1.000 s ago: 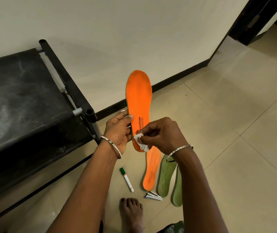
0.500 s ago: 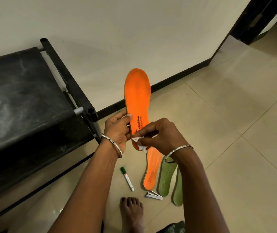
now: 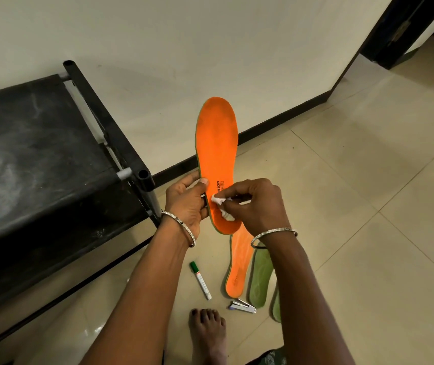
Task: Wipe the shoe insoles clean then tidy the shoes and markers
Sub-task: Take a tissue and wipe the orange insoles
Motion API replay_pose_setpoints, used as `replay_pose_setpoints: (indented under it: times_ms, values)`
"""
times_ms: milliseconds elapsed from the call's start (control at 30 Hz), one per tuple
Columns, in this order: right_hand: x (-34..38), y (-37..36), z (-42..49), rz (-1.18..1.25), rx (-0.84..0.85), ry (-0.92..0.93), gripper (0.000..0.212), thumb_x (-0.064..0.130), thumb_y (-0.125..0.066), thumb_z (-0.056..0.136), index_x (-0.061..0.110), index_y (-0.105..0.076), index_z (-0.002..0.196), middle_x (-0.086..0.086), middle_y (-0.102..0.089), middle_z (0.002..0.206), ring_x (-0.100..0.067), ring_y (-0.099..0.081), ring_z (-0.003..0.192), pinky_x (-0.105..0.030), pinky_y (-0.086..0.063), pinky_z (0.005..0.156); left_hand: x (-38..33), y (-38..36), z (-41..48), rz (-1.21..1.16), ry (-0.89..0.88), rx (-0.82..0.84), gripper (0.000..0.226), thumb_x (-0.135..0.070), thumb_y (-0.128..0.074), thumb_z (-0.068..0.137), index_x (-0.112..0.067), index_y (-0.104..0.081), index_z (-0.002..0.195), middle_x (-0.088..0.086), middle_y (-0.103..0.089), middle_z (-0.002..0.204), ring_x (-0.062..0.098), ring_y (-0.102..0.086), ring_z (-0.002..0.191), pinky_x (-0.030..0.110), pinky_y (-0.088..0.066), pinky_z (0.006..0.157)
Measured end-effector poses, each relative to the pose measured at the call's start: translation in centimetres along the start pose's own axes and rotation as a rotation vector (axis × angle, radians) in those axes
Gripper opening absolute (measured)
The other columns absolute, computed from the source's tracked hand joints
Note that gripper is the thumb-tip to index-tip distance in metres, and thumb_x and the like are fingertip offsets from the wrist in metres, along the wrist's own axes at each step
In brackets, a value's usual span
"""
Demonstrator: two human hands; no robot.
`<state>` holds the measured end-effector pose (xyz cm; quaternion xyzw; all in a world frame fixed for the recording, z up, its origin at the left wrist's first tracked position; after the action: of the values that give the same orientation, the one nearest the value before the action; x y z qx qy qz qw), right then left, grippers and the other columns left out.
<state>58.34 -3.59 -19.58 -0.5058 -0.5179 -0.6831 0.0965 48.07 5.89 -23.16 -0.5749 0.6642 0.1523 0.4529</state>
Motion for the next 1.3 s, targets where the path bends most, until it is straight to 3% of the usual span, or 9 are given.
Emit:
replay_pose_setpoints:
  times_ms: [100, 167, 267, 400, 600, 667, 800, 1033, 1300]
  values:
    - [-0.8, 0.1, -0.6, 0.116, 0.288, -0.132, 0.014, 0.011, -0.081, 0.078, 0.017, -0.081, 0.091, 0.001, -0.077, 0.09, -0.014, -0.073, 0.074, -0.021, -0.059, 0.067, 0.0, 0.5, 0.4, -0.036, 0.011, -0.049, 0.021, -0.011, -0.056, 0.101, -0.013, -0.064, 0.12, 0.006, -0.073, 0.094, 0.018, -0.073, 0.078, 0.032, -0.06, 0.06]
    - [-1.2, 0.1, -0.7, 0.035, 0.313, -0.119, 0.016, 0.01, -0.082, 0.077, 0.018, -0.081, 0.09, 0.003, -0.077, 0.088, -0.012, -0.072, 0.073, -0.022, -0.06, 0.069, 0.1, 0.6, 0.6, -0.049, 0.021, -0.056, 0.022, -0.01, -0.056, 0.1, -0.012, -0.065, 0.12, 0.006, -0.074, 0.093, 0.019, -0.073, 0.082, 0.034, -0.06, 0.064]
    - [-1.3, 0.5, -0.3, -0.072, 0.127, -0.035, 0.013, 0.018, -0.084, 0.076, 0.021, -0.081, 0.089, 0.006, -0.075, 0.083, -0.007, -0.069, 0.071, -0.019, -0.058, 0.069, 0.1, 0.5, 0.7, -0.063, 0.037, -0.039, 0.021, -0.01, -0.057, 0.1, -0.013, -0.065, 0.118, 0.006, -0.075, 0.092, 0.019, -0.074, 0.081, 0.033, -0.061, 0.063]
    - [-1.8, 1.5, 0.0, 0.035, -0.115, -0.094, 0.012, 0.02, -0.082, 0.078, 0.018, -0.08, 0.09, 0.006, -0.074, 0.077, -0.007, -0.069, 0.068, -0.021, -0.059, 0.067, 0.2, 0.5, 0.7, -0.082, 0.044, -0.047, 0.017, -0.009, -0.057, 0.099, -0.015, -0.066, 0.112, 0.004, -0.075, 0.087, 0.017, -0.074, 0.076, 0.032, -0.06, 0.06]
    - [-1.4, 0.0, -0.4, -0.011, 0.135, -0.099, 0.012, 0.018, -0.084, 0.076, 0.019, -0.081, 0.088, 0.004, -0.076, 0.083, -0.009, -0.071, 0.071, -0.024, -0.06, 0.071, 0.1, 0.7, 0.7, -0.088, 0.046, -0.085, 0.019, -0.008, -0.056, 0.1, -0.014, -0.065, 0.115, 0.006, -0.073, 0.092, 0.019, -0.071, 0.081, 0.033, -0.059, 0.062]
    - [-1.0, -0.2, -0.3, -0.038, 0.127, -0.061, 0.013, 0.019, -0.084, 0.077, 0.019, -0.081, 0.09, 0.004, -0.076, 0.085, -0.007, -0.07, 0.071, -0.019, -0.058, 0.069, 0.0, 0.7, 0.6, -0.078, 0.047, -0.076, 0.02, -0.008, -0.055, 0.1, -0.014, -0.065, 0.116, 0.006, -0.072, 0.093, 0.019, -0.071, 0.082, 0.031, -0.059, 0.06]
    - [-0.8, 0.4, 0.1, 0.065, -0.033, -0.028, 0.01, 0.023, -0.083, 0.078, 0.017, -0.081, 0.087, 0.006, -0.075, 0.078, -0.003, -0.069, 0.066, -0.012, -0.054, 0.064, 0.2, 0.0, 0.0, -0.024, 0.068, 0.003, 0.022, -0.007, -0.053, 0.101, -0.014, -0.063, 0.12, 0.008, -0.074, 0.093, 0.018, -0.074, 0.071, 0.029, -0.059, 0.055]
    - [-2.0, 1.4, 0.3, -0.06, -0.378, -0.034, 0.005, 0.028, -0.078, 0.083, 0.023, -0.079, 0.085, 0.009, -0.074, 0.079, -0.005, -0.066, 0.071, -0.029, -0.056, 0.072, 0.9, -1.4, -0.8, 0.088, 0.124, 0.17, 0.019, -0.007, -0.055, 0.1, -0.016, -0.067, 0.111, 0.007, -0.077, 0.085, 0.018, -0.075, 0.07, 0.032, -0.06, 0.058]
    - [-0.7, -0.2, 0.2, -0.161, -0.02, 0.044, 0.013, 0.016, -0.076, 0.08, 0.029, -0.079, 0.084, 0.01, -0.074, 0.083, -0.01, -0.065, 0.076, -0.035, -0.057, 0.074, 0.7, -1.0, -0.7, 0.142, 0.077, 0.133, 0.022, -0.005, -0.053, 0.101, -0.019, -0.067, 0.108, 0.003, -0.076, 0.09, 0.015, -0.073, 0.066, 0.028, -0.059, 0.054]
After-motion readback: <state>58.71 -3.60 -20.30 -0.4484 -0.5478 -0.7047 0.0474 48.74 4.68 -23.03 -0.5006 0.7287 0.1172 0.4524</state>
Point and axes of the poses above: each hand's wrist, its own z-axis towards the middle knuckle, its own y-axis out of the back of the hand, x = y × z, the point moved 4 cm from there along z, towards the middle knuckle
